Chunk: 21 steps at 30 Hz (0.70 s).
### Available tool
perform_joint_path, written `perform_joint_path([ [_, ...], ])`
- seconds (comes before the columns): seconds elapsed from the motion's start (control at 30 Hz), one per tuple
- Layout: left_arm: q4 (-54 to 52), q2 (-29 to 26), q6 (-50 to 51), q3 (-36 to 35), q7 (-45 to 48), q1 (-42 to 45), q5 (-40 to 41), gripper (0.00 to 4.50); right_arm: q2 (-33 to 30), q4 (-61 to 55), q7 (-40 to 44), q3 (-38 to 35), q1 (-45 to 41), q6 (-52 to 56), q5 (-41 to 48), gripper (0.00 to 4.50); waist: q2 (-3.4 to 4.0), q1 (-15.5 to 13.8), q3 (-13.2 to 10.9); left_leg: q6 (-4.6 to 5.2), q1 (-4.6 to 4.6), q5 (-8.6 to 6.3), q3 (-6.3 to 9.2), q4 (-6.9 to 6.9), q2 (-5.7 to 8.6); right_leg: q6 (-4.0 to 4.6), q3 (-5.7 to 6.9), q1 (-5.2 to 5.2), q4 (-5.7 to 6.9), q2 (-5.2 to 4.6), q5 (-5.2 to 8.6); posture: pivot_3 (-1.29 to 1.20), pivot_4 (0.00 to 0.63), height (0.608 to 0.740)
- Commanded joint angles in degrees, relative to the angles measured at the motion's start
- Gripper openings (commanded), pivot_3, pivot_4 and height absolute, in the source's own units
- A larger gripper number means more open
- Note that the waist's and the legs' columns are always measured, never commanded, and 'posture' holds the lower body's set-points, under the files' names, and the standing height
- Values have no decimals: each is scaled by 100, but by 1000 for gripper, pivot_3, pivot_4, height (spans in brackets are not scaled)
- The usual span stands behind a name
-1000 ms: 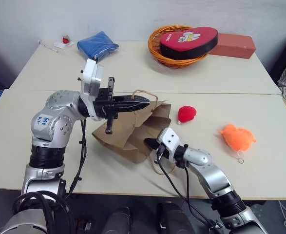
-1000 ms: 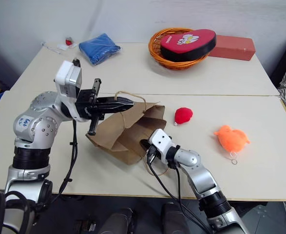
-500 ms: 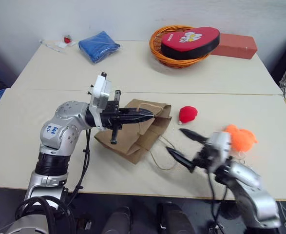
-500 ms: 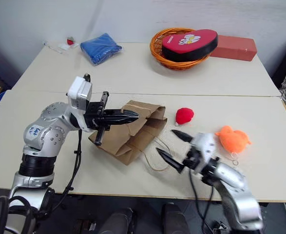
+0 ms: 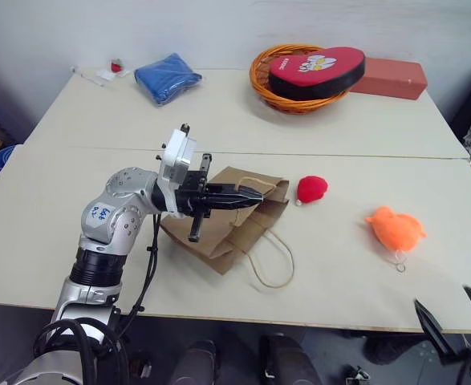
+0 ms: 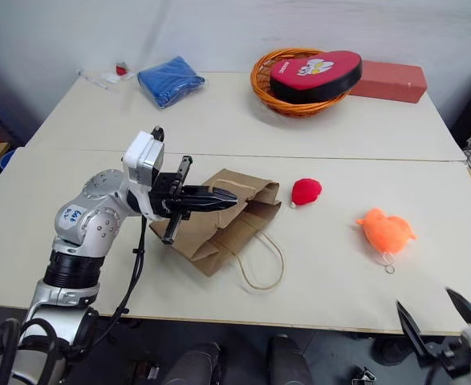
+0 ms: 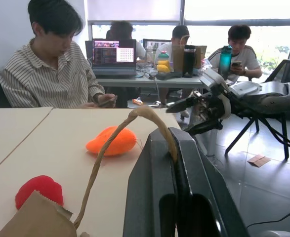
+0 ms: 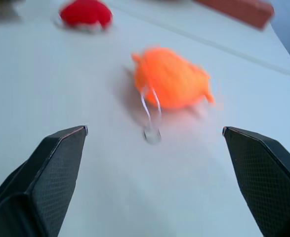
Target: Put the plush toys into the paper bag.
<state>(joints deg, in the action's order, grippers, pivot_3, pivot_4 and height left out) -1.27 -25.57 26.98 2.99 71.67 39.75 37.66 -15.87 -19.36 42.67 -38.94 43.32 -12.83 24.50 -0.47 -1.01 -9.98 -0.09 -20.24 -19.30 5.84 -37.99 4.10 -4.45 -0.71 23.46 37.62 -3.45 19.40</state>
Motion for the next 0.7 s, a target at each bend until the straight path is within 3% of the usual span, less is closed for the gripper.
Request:
perform_joint_path([
  [0.03,-16,32,-78,17,82,213,-22,0,-135,-191,-102,-36,-135,-252,-12,4486,1,71,0,0,3,0,-5,0,0,0,-7,0,2,0,0,0,150,740],
  [0.27,-10,19,-29,30,112,274,-31,0,-1373,-658,-888,580,-1546,1470,-729,4486,9,95,4,-4,9,2,-5,0,-1,0,-14,5,15,7,0,0,150,740],
  [0.47,-99,-11,24,20,58,270,-21,0,-2082,-189,-1270,1302,-2769,2763,-1292,4486,8,-36,3,-3,-5,2,1,-9,2,0,-6,9,9,4,0,0,150,740],
  [0.57,-145,-45,46,1,36,271,-18,0,-2288,107,-1284,1503,-3125,2962,-1528,3878,8,-50,3,-2,-7,3,2,-12,5,0,-5,9,9,1,0,0,150,740],
  [0.7,-184,-186,157,-52,68,249,30,0,-2501,361,-1241,1680,-3393,3351,-1639,2440,8,-33,4,-2,-8,3,1,-8,3,0,-3,11,8,3,0,0,150,740],
])
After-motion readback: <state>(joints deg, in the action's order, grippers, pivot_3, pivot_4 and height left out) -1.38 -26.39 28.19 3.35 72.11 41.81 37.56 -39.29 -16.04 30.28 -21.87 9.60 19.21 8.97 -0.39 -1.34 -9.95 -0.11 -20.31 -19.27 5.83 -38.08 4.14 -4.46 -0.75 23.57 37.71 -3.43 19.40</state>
